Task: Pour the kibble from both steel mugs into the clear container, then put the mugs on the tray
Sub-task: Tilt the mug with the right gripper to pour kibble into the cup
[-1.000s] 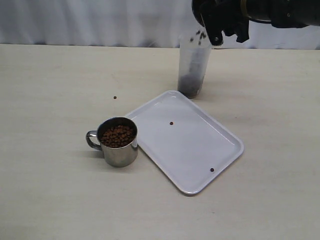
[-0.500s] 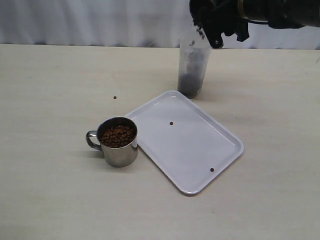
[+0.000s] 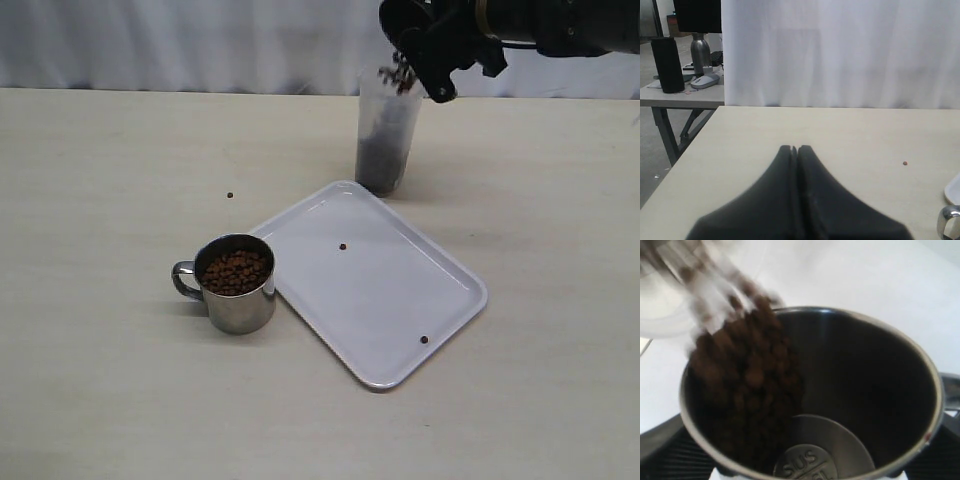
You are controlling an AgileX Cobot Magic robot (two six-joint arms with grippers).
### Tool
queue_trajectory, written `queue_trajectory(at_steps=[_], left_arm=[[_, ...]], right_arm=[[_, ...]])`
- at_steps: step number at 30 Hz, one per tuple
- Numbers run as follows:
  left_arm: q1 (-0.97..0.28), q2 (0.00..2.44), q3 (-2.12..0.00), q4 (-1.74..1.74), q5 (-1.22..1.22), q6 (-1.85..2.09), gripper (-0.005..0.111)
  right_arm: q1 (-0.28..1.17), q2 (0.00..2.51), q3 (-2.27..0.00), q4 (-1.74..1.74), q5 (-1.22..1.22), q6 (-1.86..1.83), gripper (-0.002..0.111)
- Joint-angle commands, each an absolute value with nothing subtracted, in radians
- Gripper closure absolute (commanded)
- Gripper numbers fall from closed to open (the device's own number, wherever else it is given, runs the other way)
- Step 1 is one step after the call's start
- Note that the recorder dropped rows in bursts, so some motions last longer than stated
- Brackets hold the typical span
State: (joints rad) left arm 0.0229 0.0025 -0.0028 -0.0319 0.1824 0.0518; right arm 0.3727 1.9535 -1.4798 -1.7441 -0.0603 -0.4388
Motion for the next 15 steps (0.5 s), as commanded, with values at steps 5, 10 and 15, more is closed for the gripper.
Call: queue_trajectory(at_steps=[5,10,15], left_arm=[[0.017,0.000,0.000,-0.037,0.175,0.050,0.107],[0.017,0.000,0.000,-0.037,0.175,0.050,0.107],[0.017,0.000,0.000,-0.037,0.175,0.050,0.107]], right_arm=[[0.374,1.946,-1.489,-1.744,-0.055,-0.497,0.104],[0.374,1.946,-1.489,-1.744,-0.051,-0.504,0.104],[0.386,1.946,-1.489,-1.744,-0.039,-0.535,0.104]])
